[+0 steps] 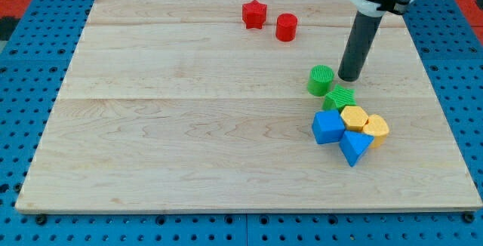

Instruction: Move the red blocks to the group of blocks

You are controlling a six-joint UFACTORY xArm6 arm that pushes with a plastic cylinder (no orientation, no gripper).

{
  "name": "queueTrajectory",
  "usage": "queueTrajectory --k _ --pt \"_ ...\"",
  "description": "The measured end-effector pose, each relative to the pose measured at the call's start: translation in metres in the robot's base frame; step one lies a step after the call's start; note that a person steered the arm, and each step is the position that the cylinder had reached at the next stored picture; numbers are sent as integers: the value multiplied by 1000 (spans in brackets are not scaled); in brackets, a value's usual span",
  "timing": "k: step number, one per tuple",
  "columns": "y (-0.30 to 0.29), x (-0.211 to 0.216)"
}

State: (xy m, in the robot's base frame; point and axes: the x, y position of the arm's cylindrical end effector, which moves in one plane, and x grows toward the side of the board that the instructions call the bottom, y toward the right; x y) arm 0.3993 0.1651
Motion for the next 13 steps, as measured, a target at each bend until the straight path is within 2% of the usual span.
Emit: queueTrajectory --k 1,2,3,4,5,6,7,8,9,10,11,12,13 --pt "-38 32" --pt "-38 69" --pt "-38 69" --pt "-8 30" --pt "-45 -4" --pt "-98 -10" --pt "-91 42" --pt "-96 24" --pt "-107 -43" --pt "-183 -82" --pt "-218 -151" --pt "-178 -192" --pt "-143 -143"
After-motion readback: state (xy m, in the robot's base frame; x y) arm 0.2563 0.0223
